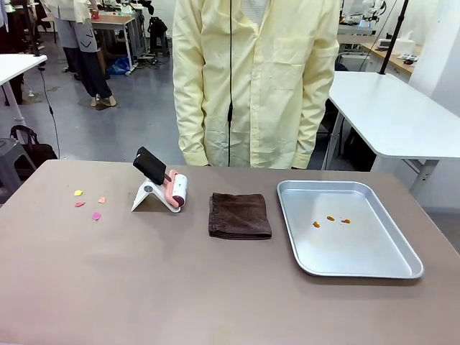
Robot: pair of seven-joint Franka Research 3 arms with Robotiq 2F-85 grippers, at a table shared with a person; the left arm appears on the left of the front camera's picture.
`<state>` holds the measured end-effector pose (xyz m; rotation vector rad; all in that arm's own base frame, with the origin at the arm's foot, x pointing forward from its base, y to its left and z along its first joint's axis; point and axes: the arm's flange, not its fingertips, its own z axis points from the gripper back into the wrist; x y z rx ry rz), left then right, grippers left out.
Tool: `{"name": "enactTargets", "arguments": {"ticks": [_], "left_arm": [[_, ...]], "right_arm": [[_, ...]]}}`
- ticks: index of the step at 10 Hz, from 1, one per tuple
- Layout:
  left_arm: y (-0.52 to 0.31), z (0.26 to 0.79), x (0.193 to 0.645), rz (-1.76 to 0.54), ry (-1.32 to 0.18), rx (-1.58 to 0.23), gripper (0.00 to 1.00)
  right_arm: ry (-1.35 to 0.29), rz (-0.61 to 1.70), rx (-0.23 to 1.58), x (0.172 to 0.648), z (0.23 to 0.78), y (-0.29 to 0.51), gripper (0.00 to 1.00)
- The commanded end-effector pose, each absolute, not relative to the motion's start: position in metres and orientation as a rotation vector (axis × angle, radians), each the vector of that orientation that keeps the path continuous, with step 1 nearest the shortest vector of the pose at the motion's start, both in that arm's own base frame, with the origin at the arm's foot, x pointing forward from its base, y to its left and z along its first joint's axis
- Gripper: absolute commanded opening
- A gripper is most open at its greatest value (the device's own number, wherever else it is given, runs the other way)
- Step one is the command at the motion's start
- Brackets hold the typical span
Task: Clean the surface of the table.
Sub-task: Hold the Lint Roller with your left hand and the towel with your right hand.
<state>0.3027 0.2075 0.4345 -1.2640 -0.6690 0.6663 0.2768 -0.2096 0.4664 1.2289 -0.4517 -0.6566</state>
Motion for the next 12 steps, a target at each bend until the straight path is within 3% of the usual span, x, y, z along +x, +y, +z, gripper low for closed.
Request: {"name": "enactTargets", "arguments": {"ticks": [1, 3, 5, 8, 12], "left_arm": [[0.206, 0.435, 0.303, 0.643, -0.671, -1.262, 1.00], [0.208, 0.435, 0.302, 0.664, -0.669, -1.264, 1.00], [0.185, 0.464, 0.341, 0.501, -0.605, -1.198, 1.00], [0.135, 0.471, 0.415, 0.343, -0.362, -1.070, 1.00], [0.021, 0.461, 0.492, 0.176, -0.175, -0.872, 1.00]], "right_arm": [[-0.468, -0.658, 1.246, 0.276, 0.472, -0.210, 1.00], [-0.453, -0.656, 1.226, 0.277, 0.468, -0.208, 1.00], [-0.391, -0.469, 1.082, 0.318, 0.486, -0.152, 1.00], [-0.217, -0.274, 0.881, 0.379, 0.487, -0.058, 1.00], [-0.008, -0.028, 0.609, 0.448, 0.434, 0.083, 1.00]]}}
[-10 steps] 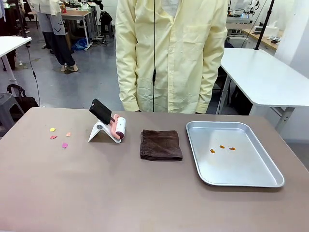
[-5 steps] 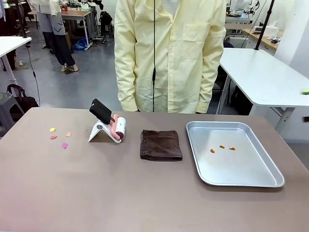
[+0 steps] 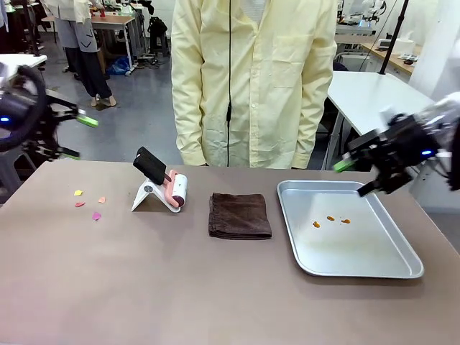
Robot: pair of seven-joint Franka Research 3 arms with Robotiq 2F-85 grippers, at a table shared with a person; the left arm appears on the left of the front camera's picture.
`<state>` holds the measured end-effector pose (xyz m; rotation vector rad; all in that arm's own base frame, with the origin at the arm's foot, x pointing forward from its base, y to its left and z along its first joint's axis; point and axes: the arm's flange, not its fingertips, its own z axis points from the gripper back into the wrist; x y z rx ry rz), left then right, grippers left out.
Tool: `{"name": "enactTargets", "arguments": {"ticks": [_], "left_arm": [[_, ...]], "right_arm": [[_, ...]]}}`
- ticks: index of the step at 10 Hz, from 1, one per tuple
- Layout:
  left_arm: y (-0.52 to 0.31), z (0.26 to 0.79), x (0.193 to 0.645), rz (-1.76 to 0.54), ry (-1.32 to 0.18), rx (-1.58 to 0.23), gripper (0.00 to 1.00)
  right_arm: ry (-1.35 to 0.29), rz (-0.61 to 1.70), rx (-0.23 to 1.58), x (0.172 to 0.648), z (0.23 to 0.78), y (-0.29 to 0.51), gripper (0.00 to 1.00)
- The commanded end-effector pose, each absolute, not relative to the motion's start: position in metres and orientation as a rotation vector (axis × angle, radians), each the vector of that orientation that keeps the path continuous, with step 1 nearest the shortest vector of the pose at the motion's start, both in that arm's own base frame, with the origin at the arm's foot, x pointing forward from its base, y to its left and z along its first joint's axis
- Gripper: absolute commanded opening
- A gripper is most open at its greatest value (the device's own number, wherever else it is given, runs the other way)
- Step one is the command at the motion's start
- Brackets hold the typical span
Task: Clean the surface of the table.
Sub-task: Hold the Lint Roller with your left hand and the towel with your right hand.
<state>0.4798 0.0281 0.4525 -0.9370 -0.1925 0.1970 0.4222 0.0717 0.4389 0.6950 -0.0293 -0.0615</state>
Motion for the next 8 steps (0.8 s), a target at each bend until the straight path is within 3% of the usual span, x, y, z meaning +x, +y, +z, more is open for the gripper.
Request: {"name": "enactTargets", "arguments": {"ticks": [1, 8], "left_arm": [[0.002, 0.461, 0.503, 0.161, -0.178, -0.838, 1.00], [-0.043, 0.443, 0.533, 0.061, -0.061, -0.705, 1.00]], "right_arm": [[0.003, 0.026, 0.580, 0.455, 0.423, 0.112, 1.00], [-0.015, -0.143, 0.656, 0.455, 0.350, 0.245, 1.00]]}}
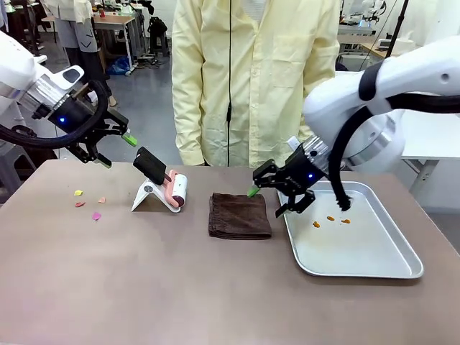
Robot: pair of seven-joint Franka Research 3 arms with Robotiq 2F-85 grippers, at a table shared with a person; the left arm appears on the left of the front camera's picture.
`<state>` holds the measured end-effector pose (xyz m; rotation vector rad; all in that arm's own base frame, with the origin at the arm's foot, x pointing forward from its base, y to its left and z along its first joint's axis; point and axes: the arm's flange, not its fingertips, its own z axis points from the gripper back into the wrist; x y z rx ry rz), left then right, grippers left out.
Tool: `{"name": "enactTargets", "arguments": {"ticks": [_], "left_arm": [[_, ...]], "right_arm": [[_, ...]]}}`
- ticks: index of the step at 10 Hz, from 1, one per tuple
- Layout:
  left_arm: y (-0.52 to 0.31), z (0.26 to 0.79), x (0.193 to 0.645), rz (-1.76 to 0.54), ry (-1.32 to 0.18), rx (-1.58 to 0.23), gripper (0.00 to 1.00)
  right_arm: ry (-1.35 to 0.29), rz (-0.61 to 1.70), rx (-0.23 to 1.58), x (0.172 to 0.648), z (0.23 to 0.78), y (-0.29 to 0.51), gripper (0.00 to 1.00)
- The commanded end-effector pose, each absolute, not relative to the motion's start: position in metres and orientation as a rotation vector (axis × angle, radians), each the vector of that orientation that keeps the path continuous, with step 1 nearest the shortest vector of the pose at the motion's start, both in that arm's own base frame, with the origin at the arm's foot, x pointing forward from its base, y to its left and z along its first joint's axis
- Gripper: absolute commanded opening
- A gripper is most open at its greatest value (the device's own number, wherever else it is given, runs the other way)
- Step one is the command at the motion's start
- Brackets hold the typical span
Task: Clean the surface of the table.
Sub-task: Hold the Lint Roller with your left hand and the towel with your right hand.
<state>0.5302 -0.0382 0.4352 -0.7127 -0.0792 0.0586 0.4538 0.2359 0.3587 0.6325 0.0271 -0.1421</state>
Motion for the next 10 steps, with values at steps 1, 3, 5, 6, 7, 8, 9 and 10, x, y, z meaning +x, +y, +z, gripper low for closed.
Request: {"name": "enactTargets", "arguments": {"ticks": [1, 3, 5, 6, 7, 8, 9, 10], "left_arm": [[-0.046, 0.440, 0.534, 0.059, -0.057, -0.709, 1.00], [-0.045, 0.441, 0.534, 0.143, -0.076, -0.708, 1.00], [-0.043, 0.435, 0.531, 0.059, -0.076, -0.711, 1.00], [-0.043, 0.435, 0.531, 0.059, -0.076, -0.711, 1.00], [-0.043, 0.435, 0.531, 0.059, -0.076, -0.711, 1.00], [-0.044, 0.435, 0.531, 0.080, -0.074, -0.711, 1.00], [-0.052, 0.435, 0.543, 0.070, -0.045, -0.739, 1.00], [-0.057, 0.433, 0.554, 0.089, -0.051, -0.722, 1.00]], "right_arm": [[-0.044, -0.136, 0.645, 0.455, 0.341, 0.250, 1.00], [-0.134, -0.160, 0.647, 0.460, 0.350, 0.238, 1.00], [-0.020, -0.153, 0.628, 0.454, 0.347, 0.248, 1.00], [-0.020, -0.153, 0.628, 0.454, 0.347, 0.248, 1.00], [-0.020, -0.153, 0.628, 0.454, 0.347, 0.248, 1.00], [-0.035, -0.154, 0.625, 0.455, 0.347, 0.247, 1.00], [-0.028, -0.042, 0.612, 0.464, 0.351, 0.258, 1.00], [-0.026, -0.009, 0.562, 0.473, 0.354, 0.264, 1.00]]}}
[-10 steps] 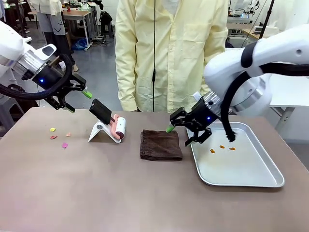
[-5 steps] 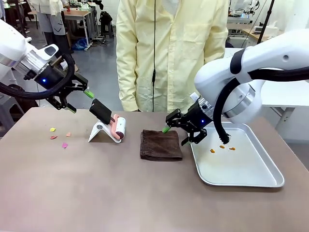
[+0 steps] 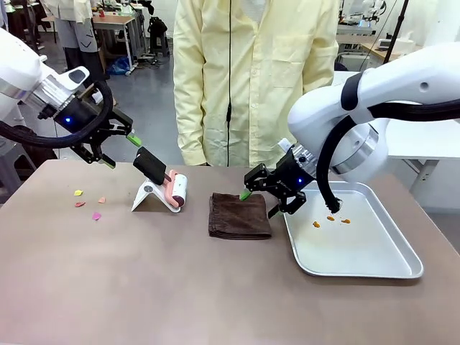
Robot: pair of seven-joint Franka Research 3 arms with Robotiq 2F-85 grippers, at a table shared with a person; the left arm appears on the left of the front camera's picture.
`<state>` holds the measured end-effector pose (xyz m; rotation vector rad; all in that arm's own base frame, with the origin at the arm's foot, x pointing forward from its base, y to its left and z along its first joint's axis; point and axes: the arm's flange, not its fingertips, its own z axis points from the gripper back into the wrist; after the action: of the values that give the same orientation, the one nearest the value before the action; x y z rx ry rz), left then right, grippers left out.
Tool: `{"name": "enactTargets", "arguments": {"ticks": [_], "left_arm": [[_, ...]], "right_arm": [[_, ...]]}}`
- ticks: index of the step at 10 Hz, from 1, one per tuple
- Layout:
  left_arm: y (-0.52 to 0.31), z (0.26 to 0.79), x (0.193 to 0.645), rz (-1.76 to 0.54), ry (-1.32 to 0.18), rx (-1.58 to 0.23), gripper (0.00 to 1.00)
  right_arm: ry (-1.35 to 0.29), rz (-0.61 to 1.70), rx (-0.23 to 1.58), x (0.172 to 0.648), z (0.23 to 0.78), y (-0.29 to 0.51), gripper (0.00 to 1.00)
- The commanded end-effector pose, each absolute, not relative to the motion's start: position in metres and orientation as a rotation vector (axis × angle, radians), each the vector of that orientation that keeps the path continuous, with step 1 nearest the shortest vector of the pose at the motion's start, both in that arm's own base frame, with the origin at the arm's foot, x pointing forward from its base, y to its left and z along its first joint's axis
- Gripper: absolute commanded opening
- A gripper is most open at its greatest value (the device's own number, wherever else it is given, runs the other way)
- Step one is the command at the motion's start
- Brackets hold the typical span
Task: Clean the surface of the table.
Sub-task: Hold the Lint Roller with your left hand and the towel with your right hand.
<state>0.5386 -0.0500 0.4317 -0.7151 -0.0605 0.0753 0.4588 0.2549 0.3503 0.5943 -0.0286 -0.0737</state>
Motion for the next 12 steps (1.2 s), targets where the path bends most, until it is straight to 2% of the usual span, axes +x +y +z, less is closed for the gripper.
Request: {"name": "enactTargets", "arguments": {"ticks": [1, 5, 9, 12], "left_arm": [[-0.060, 0.431, 0.560, 0.087, -0.042, -0.722, 1.00], [-0.063, 0.418, 0.576, 0.124, -0.061, -0.712, 1.00], [-0.064, 0.411, 0.581, 0.118, -0.049, -0.734, 1.00], [-0.063, 0.409, 0.577, 0.106, -0.054, -0.742, 1.00]], "right_arm": [[-0.025, 0.007, 0.536, 0.482, 0.350, 0.268, 1.00], [-0.016, -0.028, 0.295, 0.521, 0.317, 0.291, 1.00], [-0.046, -0.085, 0.205, 0.537, 0.292, 0.307, 1.00], [-0.061, -0.082, 0.223, 0.536, 0.289, 0.312, 1.00]]}}
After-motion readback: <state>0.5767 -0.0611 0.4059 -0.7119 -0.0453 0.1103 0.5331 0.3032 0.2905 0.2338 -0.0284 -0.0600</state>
